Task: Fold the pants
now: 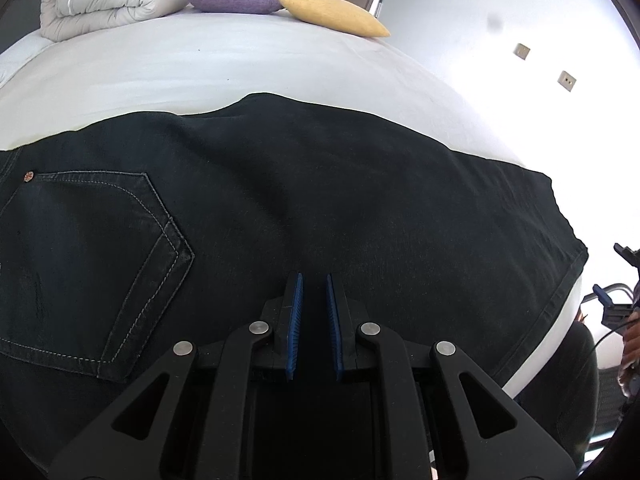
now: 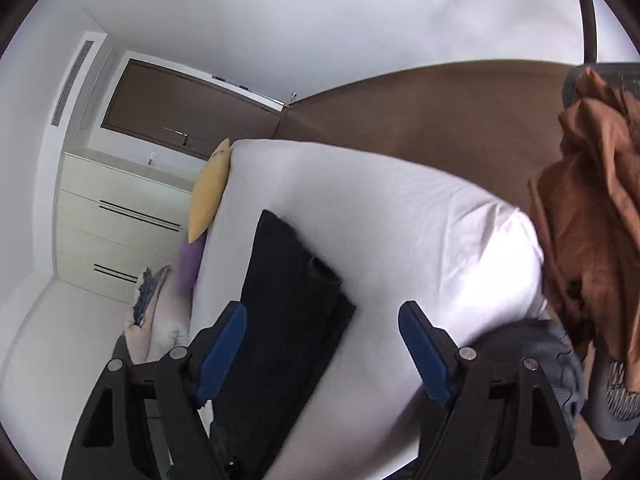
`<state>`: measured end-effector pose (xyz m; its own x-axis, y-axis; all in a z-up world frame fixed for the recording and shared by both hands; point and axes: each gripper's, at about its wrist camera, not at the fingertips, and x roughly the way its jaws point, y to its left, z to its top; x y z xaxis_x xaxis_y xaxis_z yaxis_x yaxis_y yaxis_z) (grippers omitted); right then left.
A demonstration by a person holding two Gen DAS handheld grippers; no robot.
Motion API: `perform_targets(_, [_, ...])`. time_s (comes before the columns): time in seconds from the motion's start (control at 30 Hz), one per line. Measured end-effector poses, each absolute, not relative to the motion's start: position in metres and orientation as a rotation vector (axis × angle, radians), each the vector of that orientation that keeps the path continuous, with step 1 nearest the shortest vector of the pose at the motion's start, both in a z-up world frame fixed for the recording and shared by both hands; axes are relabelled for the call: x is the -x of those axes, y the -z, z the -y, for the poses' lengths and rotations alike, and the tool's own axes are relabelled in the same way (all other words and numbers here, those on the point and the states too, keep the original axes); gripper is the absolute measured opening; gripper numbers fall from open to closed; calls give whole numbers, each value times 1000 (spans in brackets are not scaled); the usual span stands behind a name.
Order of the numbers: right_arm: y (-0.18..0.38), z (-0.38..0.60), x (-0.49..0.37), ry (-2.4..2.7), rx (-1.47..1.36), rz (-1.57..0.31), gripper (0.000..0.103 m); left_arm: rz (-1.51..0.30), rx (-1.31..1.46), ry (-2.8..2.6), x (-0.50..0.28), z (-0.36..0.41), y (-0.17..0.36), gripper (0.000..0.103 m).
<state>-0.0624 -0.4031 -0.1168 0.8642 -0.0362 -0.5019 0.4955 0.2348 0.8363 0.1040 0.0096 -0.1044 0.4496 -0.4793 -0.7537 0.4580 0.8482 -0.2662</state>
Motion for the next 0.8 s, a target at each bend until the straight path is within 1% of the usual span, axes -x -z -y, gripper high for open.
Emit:
perform_targets(0.03, [118,398,54,359,-1298,-441,72,-941,23,580,-103,-9,105,12])
perform_targets(0.07, [127,395,46,345,-1327,-468,71,-945,28,581,-102,-10,105,12])
perform_targets(0.13, [139,388,27,318,-1401,-471,70,-949,35,585,-104,-16,105,12])
perform_targets(0.2, [146,379,40,322,-1410,-468,65,-950,36,589,-104,-18,105,12])
perform_targets(0.23, [149,380,36,324,-1417,-461,65,-951,36,589,-105,-21,104,12])
perform_targets(0.33, [148,401,50,289,-1453,-416,64,-953,40,587,-106,-21,104,12])
perform_targets(0.43, [153,415,46,262,-1483,-386,58,-956,44,590,-105,-25,104,12])
perform_targets(0.5, [159,415,51,232,-1504,-360,56,-959,50,594,-106,-27,103,12])
perform_targets(0.57, [164,417,44,222,-1505,-350,49,-962,53,597,-106,-28,104,12])
perform_targets(0.63, [170,419,42,251,-1519,-335,27,-966,60,600,-106,-29,104,12])
perform_targets(0.67, [171,420,52,254,-1525,-325,23,-967,65,602,-107,-30,104,12])
perform_targets(0.7, [173,422,48,260,-1529,-318,15,-970,74,605,-107,-31,105,12])
perform_targets(0.73, [175,423,46,265,-1530,-317,11,-973,85,607,-108,-32,106,12])
perform_targets(0.8, [176,424,41,272,-1523,-317,9,-976,101,610,-109,-34,107,12])
